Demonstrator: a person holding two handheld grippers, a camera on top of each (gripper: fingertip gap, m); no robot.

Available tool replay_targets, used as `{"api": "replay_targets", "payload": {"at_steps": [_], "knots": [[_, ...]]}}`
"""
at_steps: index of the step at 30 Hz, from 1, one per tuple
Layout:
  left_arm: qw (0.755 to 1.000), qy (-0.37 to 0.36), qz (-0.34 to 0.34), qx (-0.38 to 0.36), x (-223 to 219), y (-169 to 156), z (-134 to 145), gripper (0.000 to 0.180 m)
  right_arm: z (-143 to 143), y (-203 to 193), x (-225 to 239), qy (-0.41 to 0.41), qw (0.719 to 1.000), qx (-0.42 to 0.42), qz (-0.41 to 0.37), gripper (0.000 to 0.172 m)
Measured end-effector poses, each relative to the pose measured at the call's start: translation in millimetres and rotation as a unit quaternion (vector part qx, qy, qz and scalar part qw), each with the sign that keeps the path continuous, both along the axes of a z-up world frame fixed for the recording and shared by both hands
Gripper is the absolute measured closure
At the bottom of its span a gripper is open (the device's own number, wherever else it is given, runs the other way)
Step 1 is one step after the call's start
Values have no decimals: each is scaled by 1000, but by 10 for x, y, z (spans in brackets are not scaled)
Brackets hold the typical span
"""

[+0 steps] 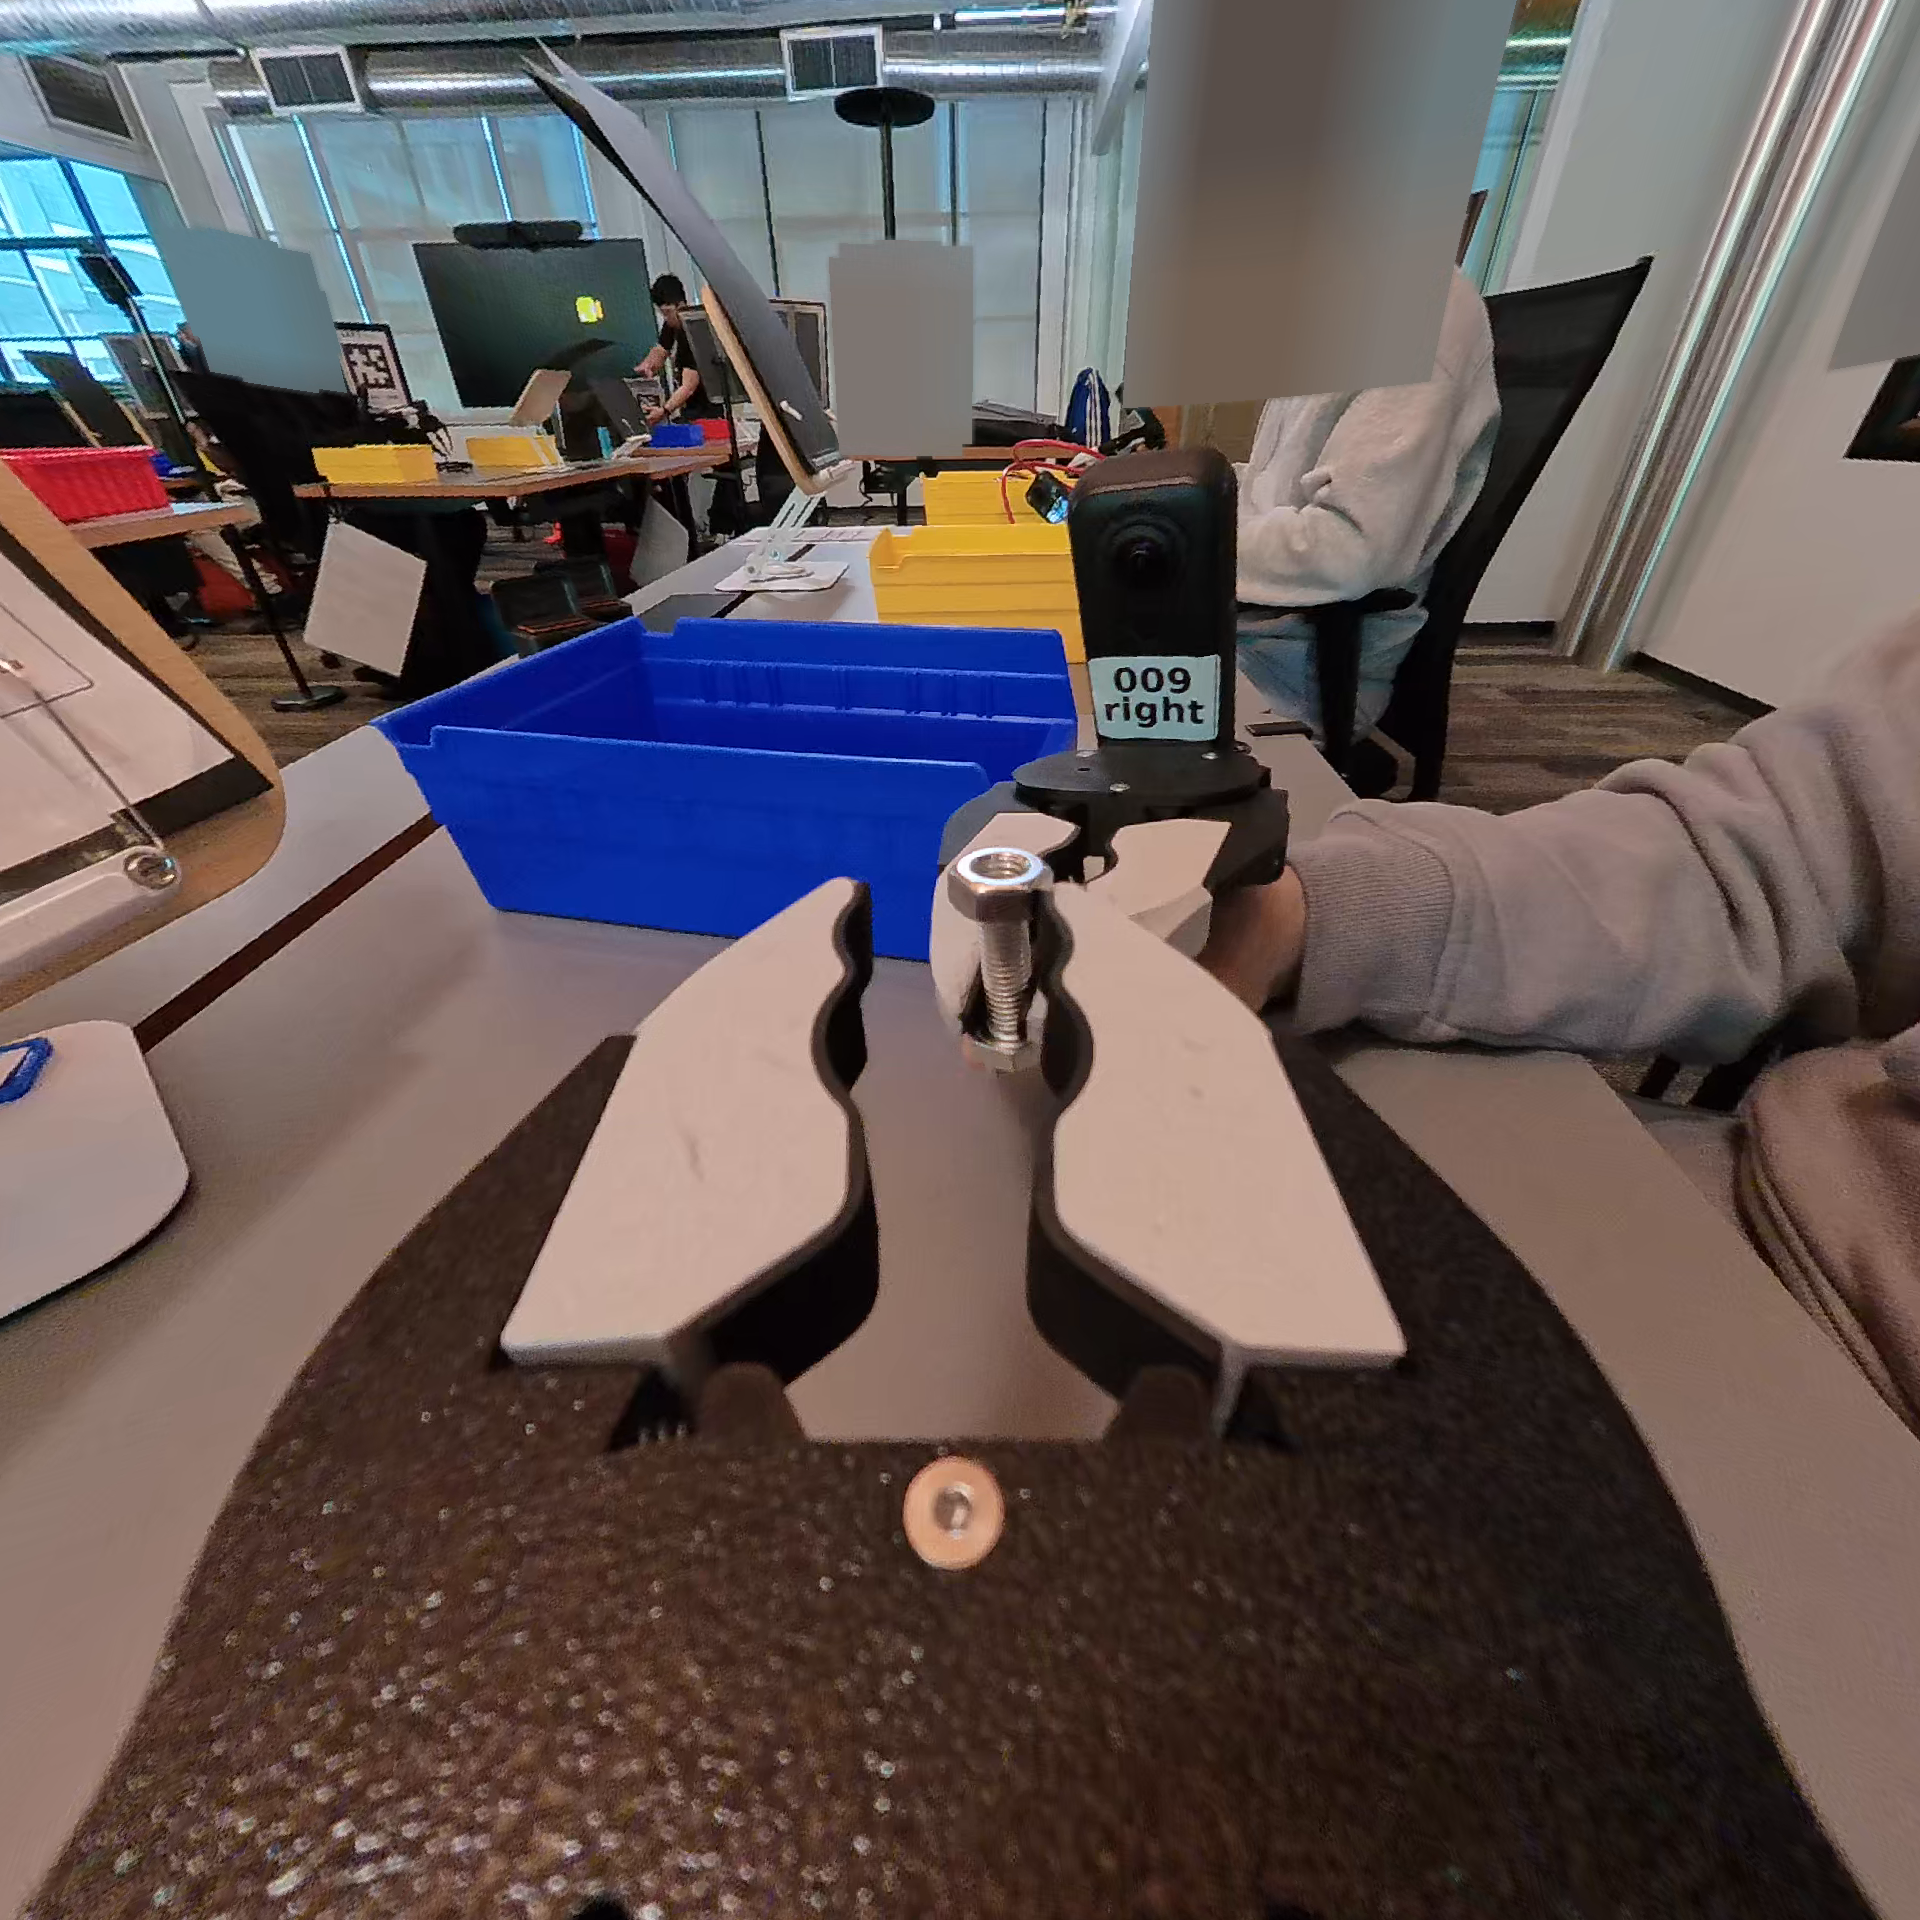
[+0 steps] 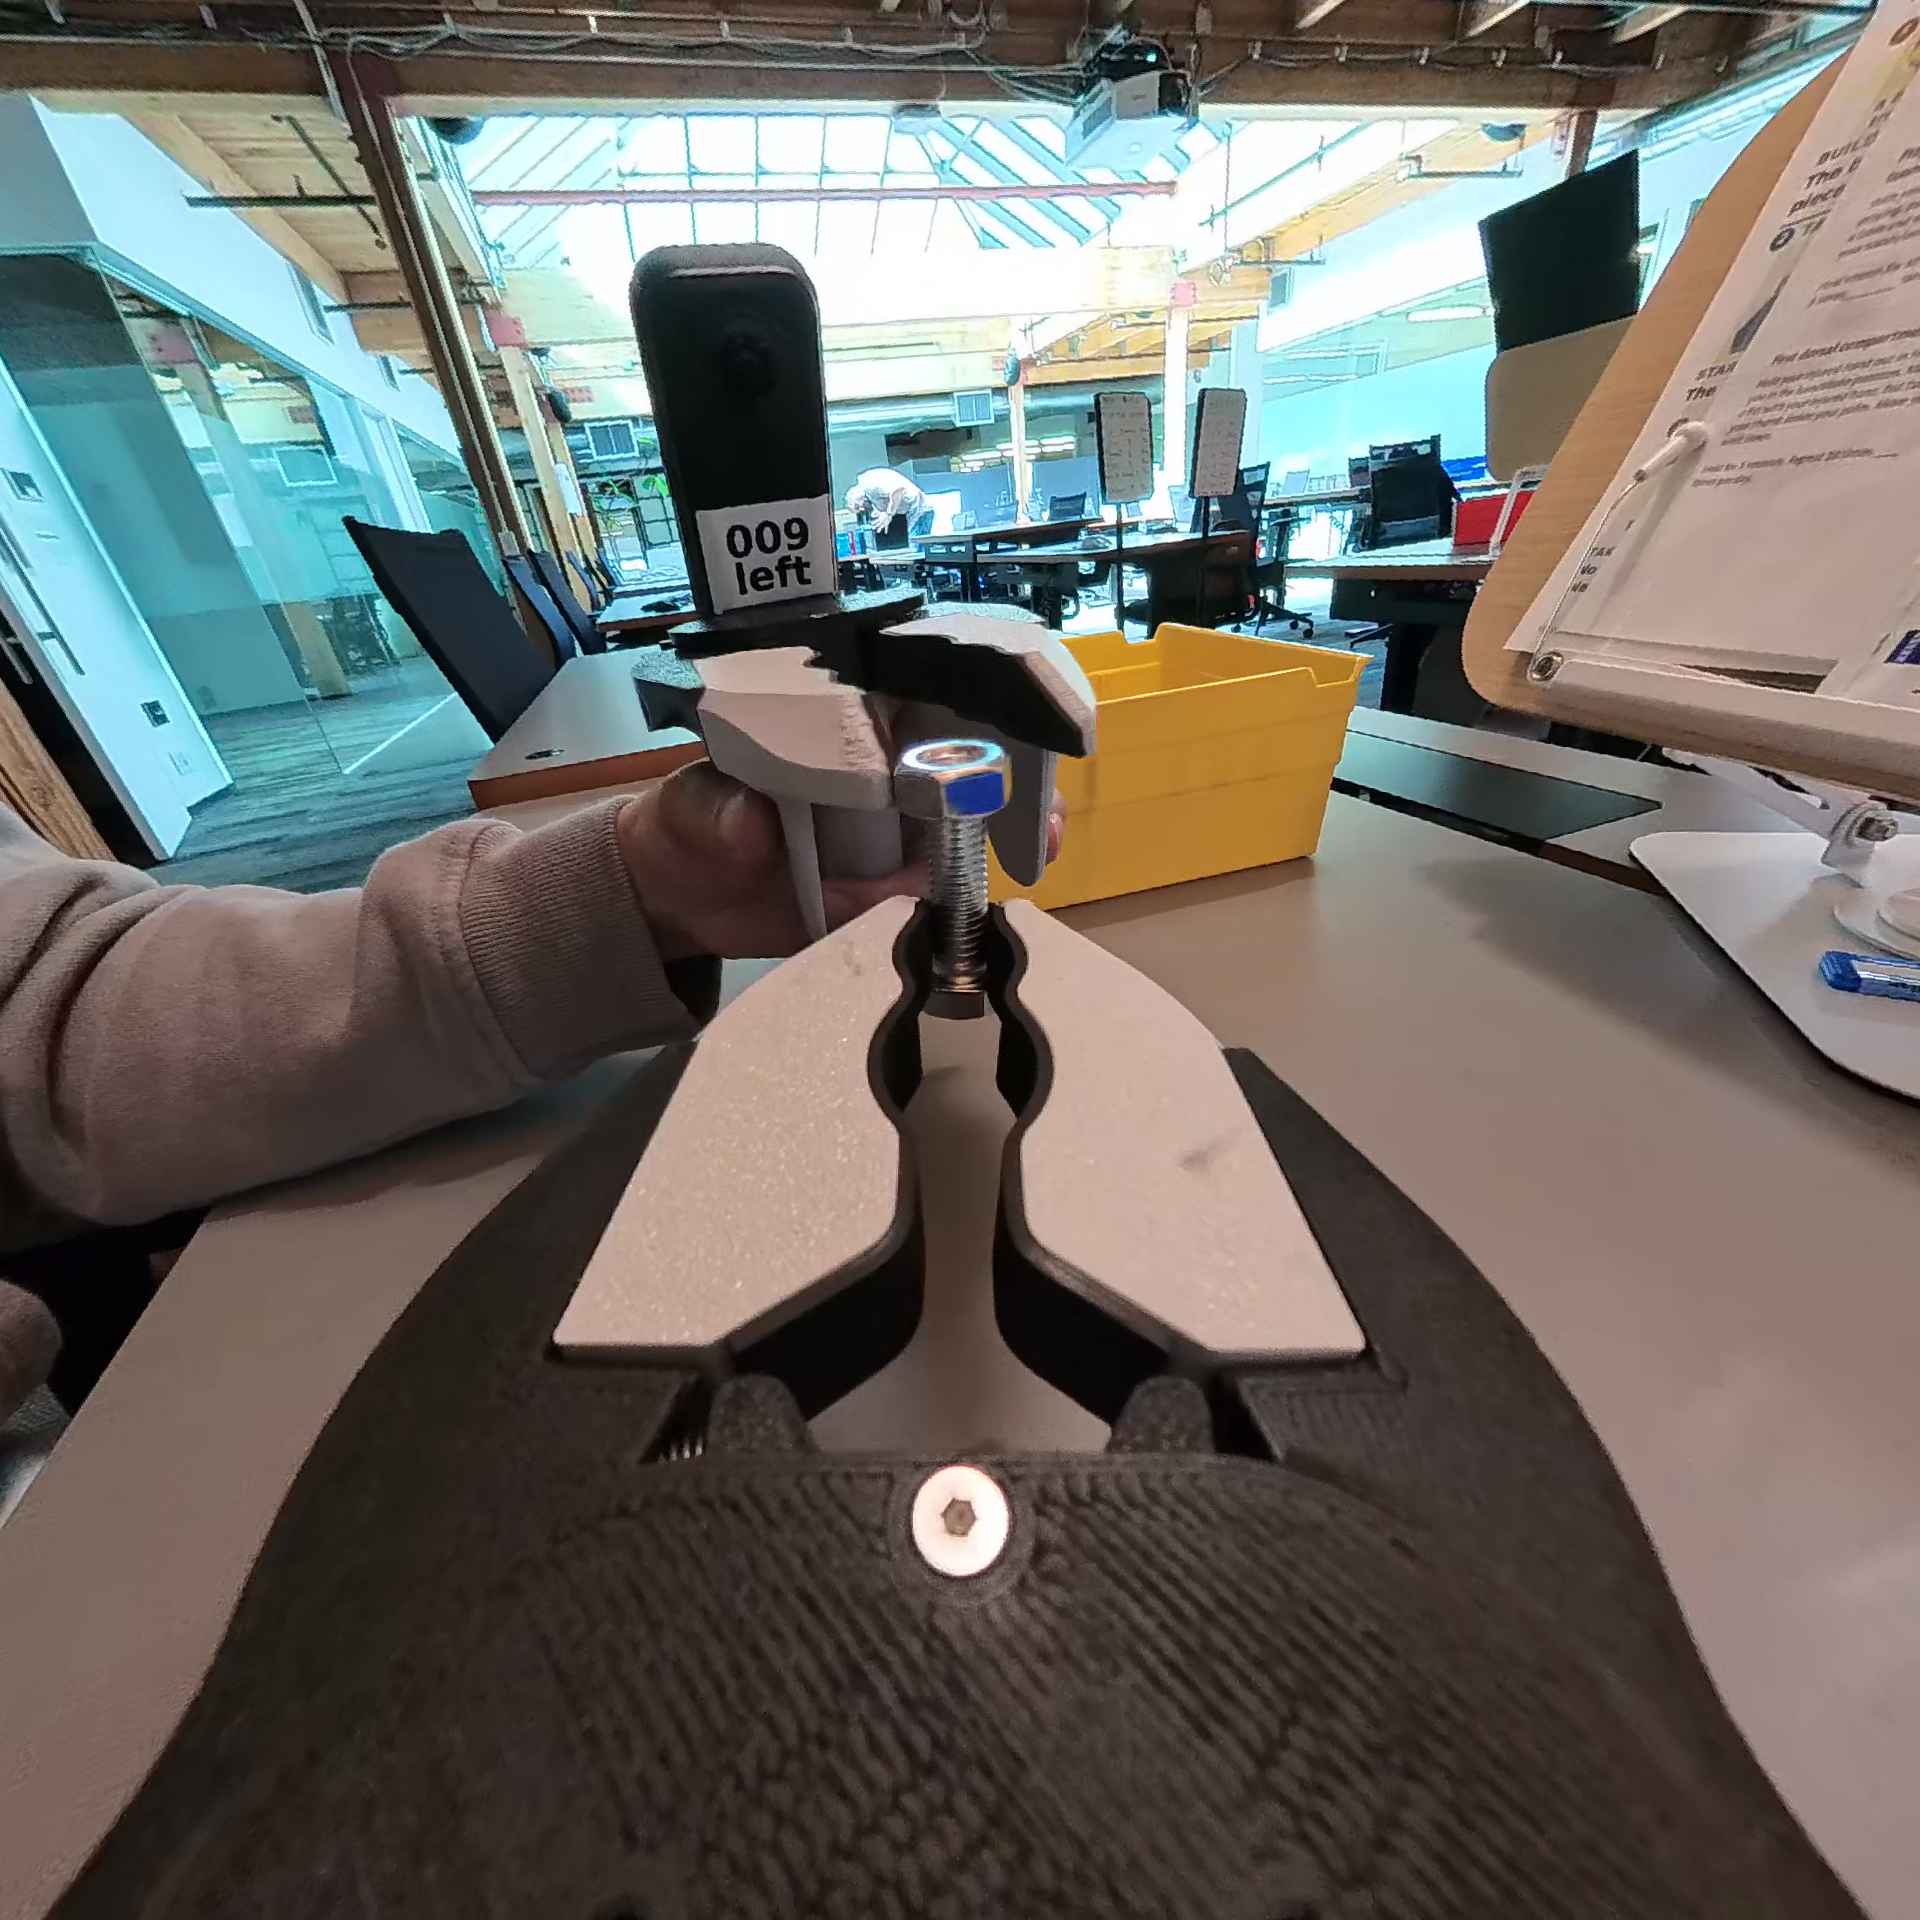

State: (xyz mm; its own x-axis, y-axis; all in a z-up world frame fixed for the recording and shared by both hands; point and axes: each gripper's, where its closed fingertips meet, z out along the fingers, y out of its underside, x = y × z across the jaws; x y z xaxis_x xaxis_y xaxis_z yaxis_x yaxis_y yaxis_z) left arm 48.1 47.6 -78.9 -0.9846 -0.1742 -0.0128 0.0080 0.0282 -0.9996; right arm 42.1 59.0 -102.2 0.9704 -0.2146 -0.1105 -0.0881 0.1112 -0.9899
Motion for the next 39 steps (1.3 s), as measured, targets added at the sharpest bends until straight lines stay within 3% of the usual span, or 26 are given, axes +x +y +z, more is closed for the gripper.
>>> {"api": "replay_targets", "payload": {"at_steps": [6,13,21,24,29,39], "knots": [[1000,14,7,-17,48,77,19,153,21,-13,2,-2,1000,4,-2,162],[1000,9,3,-18,3,-71,25,149,10,-7,3,-4,1000,1,-4,163],[998,30,32,-41,142,155,53,149,33,-39,31,-3,1000,7,-12,163],[997,31,8,-65,59,75,137,148,25,-35,36,-4,1000,5,-14,163],[999,24,7,-38,16,-109,51,143,17,-33,42,-6,1000,2,-17,163],[997,40,44,-43,175,85,20,146,19,-50,64,-5,1000,2,-24,163]]}}
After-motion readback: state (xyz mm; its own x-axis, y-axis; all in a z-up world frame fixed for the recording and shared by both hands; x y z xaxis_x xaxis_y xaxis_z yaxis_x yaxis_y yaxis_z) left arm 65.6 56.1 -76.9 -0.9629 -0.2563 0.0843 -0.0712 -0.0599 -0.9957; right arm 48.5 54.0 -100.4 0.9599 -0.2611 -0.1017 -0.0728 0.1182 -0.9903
